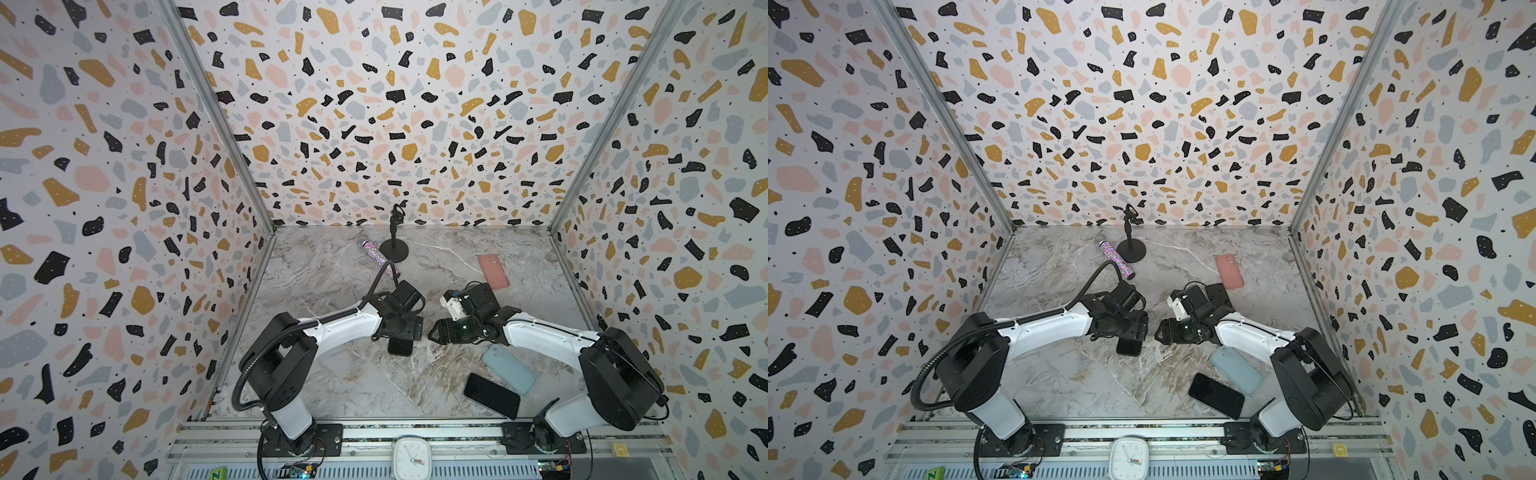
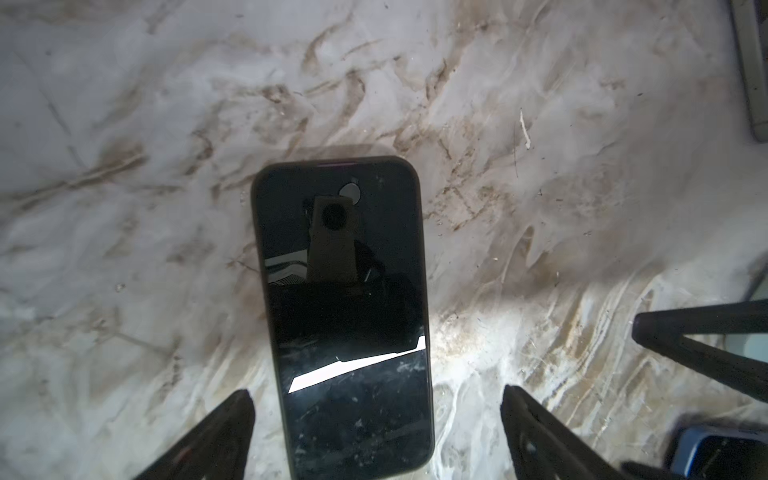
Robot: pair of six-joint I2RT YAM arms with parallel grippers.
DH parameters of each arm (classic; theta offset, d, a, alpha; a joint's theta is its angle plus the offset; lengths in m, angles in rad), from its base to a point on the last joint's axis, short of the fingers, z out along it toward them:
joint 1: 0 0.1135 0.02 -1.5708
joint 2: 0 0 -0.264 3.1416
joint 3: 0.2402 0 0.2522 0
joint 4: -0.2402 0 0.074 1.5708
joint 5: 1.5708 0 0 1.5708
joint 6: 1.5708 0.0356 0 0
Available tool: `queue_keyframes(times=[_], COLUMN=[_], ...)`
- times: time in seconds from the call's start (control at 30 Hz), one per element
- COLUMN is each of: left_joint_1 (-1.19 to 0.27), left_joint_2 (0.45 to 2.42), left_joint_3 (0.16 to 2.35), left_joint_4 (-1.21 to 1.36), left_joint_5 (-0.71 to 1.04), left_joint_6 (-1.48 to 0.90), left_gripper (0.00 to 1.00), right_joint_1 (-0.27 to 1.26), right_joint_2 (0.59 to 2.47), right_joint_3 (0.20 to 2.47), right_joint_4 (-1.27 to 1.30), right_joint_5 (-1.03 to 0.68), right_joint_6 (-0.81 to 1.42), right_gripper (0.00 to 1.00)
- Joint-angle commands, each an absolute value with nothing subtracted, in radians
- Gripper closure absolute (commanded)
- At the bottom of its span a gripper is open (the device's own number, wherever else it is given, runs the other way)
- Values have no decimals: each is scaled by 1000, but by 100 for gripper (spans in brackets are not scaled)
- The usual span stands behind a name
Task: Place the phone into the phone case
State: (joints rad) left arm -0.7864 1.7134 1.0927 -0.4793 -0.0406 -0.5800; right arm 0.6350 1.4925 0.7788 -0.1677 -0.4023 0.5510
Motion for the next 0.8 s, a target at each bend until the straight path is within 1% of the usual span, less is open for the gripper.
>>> queue_keyframes(times=[0.0, 0.17, 0.5, 0.6, 0.67, 0.77], left_joint_1=[-793, -794, -798, -799, -799, -798], left_joint_2=[1745, 1783, 1876, 1892, 1896, 1901], left_joint_3=[1118, 1132, 1156, 1161, 1167, 1181], left_joint_4=[-536, -546, -548, -552, -560, -575], left_joint_5=[-86, -106, -118, -126, -140, -163], left_joint_6=[-585, -603, -606, -607, -610, -610], left_gripper=[3, 1, 0, 4, 11, 12], right_joint_1=[638, 638, 635, 635, 635, 635], right_joint_2=[1463, 1464, 1485, 1486, 1484, 1485], right_joint_3=[764, 758, 741, 739, 737, 738], right_joint_4=[-143, -135, -103, -99, -92, -87], right_joint_5=[-383, -378, -398, -404, -410, -416], right_joint_6=[537, 531, 538, 540, 540, 541], right_gripper=[27, 22, 21, 21, 23, 24])
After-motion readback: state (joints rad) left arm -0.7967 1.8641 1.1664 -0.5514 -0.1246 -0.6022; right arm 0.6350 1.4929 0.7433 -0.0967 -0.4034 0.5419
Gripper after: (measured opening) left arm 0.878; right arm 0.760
